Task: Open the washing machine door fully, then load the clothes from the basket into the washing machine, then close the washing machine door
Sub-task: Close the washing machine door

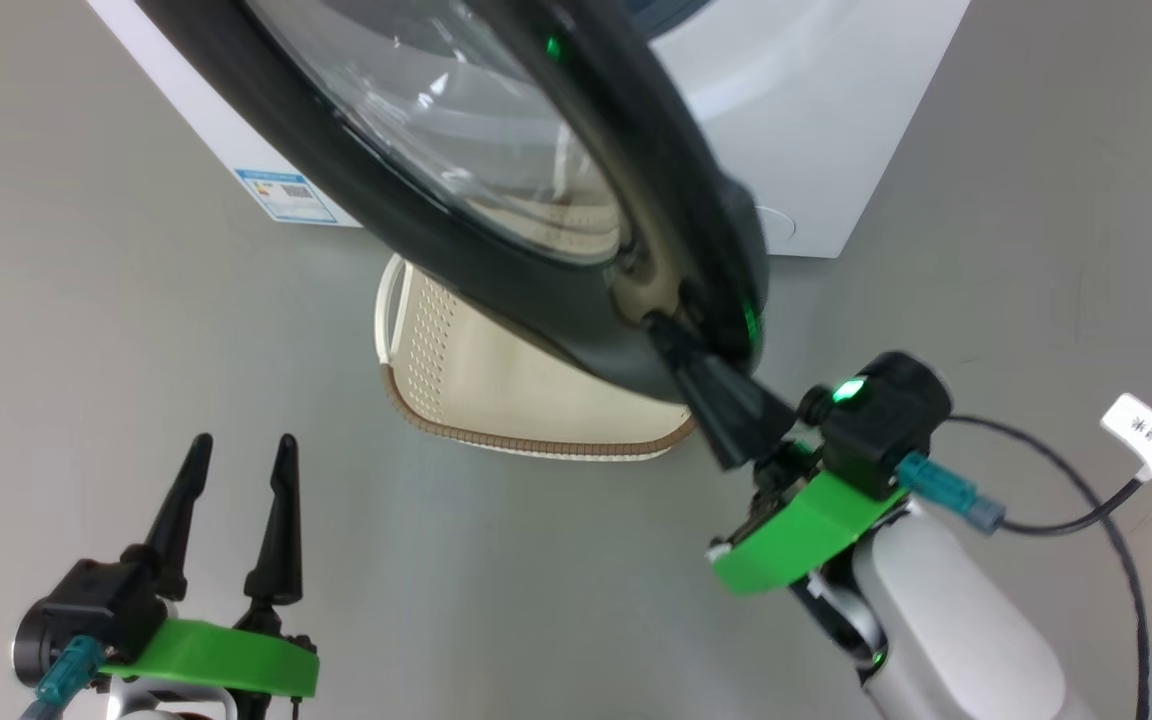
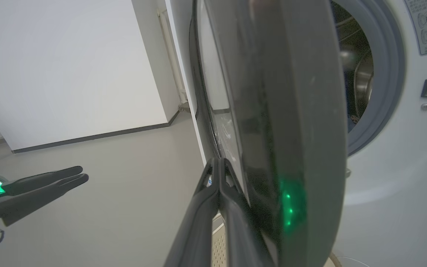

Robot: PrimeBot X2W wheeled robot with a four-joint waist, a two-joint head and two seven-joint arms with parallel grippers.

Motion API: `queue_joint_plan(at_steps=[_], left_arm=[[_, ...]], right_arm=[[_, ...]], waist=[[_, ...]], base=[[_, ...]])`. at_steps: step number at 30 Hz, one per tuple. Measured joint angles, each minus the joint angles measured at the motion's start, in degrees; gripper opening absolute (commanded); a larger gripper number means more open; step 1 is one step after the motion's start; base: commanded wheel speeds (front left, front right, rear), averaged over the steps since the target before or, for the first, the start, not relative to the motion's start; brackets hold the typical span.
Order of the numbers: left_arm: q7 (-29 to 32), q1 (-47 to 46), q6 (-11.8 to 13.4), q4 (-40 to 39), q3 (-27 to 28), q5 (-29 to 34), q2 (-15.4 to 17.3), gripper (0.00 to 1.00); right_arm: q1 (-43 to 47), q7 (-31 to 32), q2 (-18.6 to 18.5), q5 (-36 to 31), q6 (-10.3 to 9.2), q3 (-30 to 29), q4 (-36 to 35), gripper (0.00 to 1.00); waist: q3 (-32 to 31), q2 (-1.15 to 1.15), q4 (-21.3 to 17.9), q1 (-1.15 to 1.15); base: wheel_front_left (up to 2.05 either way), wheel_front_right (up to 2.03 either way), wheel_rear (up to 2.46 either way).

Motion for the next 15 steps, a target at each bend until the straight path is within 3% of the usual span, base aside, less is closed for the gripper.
queue_joint_plan(at_steps=[15], left_arm=[[0.0,-3.0,0.0,-0.3,-1.7,-0.5,-0.1,1.0]], right_arm=[[-10.6,0.0,0.0,-2.9,0.01,-12.3,5.6,0.0]], waist=[[4.5,0.0,1.3,0.0]], base=[[0.0,0.0,0.0]])
